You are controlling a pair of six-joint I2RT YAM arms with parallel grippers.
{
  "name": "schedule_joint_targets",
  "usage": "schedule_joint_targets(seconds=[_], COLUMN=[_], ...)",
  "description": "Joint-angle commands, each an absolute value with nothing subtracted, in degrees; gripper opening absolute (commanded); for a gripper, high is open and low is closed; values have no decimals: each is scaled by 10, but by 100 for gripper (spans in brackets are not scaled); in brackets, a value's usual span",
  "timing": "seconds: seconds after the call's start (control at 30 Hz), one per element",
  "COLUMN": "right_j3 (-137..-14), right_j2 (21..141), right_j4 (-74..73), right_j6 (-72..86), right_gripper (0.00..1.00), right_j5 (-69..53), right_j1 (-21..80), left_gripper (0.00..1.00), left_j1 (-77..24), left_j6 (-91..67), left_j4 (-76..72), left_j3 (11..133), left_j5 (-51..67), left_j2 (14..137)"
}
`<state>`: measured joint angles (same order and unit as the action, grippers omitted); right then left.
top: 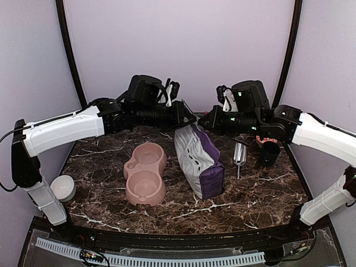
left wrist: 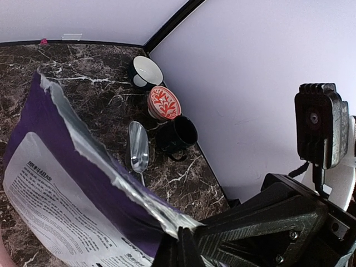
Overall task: Serve the pet food
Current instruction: Open the seal of the pet food bag.
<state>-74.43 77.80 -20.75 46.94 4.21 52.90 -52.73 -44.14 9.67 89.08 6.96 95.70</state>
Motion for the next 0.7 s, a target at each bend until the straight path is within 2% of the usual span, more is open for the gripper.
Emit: schedule_joint_targets(seconds=[0.0, 0.37, 0.47, 0.67], right_j3=[-766, -788, -786, -789], right_j2=[757, 772, 770, 770], right_j4=[-251, -274, -278, -289], right_j6=[503, 484, 480, 479], right_gripper=[0, 0, 0, 0], right_j5=[52, 87, 97, 105], right_j1=[552, 557, 557, 557], left_gripper=[0, 0, 4, 4], left_j1=[-524, -525, -525, -525], left_j6=[-404, -399, -399, -398], left_j4=[133, 161, 156, 151], left_j3=[926, 952, 949, 954], left_j5=[66, 81, 82, 91], left_j2=[952, 977, 979, 990])
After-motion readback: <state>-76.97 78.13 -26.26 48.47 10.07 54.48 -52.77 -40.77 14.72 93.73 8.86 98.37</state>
